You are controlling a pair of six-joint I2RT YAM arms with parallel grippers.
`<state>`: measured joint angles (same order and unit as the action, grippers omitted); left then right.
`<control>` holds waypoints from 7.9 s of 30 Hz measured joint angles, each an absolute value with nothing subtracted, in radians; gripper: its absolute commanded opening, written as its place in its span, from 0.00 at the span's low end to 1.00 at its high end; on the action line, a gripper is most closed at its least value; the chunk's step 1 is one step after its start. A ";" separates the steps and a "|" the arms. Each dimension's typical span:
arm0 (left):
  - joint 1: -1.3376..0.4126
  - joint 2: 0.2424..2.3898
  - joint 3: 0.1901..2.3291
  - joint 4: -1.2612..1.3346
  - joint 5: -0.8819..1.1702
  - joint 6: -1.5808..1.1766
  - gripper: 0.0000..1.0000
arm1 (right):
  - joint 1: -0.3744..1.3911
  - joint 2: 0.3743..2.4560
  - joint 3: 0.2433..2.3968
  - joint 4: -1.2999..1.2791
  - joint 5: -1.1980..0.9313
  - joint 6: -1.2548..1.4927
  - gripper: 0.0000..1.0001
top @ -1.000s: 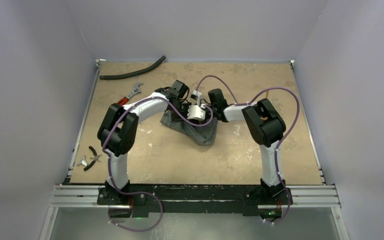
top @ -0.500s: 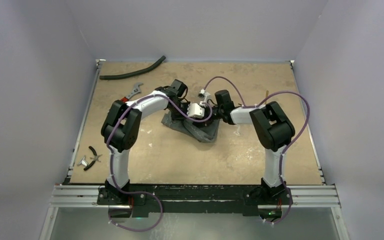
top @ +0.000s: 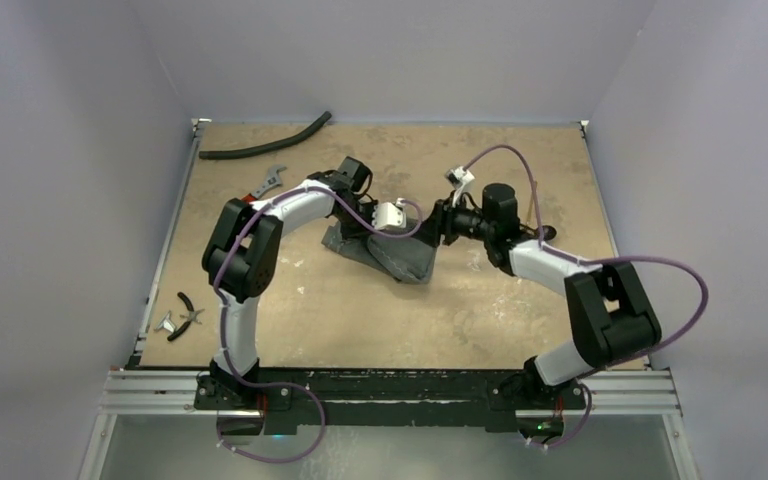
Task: Fold the napkin into a case and place the utensils inside
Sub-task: Fold the lower triangle-folded napkin at the center of the board, then rotate the 2/3-rectangle-folded napkin at the center of the board.
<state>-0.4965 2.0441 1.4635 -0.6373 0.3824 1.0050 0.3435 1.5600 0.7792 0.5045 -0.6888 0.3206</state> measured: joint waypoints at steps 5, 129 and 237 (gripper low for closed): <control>-0.489 2.068 1.503 -0.673 0.398 0.985 0.00 | 0.371 1.387 0.574 0.622 -0.660 0.241 0.62; -0.451 2.310 1.902 -0.652 0.588 0.533 0.48 | 0.341 1.551 0.641 0.435 -0.812 0.372 0.00; -0.216 2.091 1.549 -0.802 0.601 0.360 0.32 | 0.334 1.994 1.168 0.333 -0.729 0.453 0.04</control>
<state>-0.2165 2.0907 1.5486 -0.8017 0.6010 0.3599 0.3340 1.9942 1.1675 0.3328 -0.7292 0.4534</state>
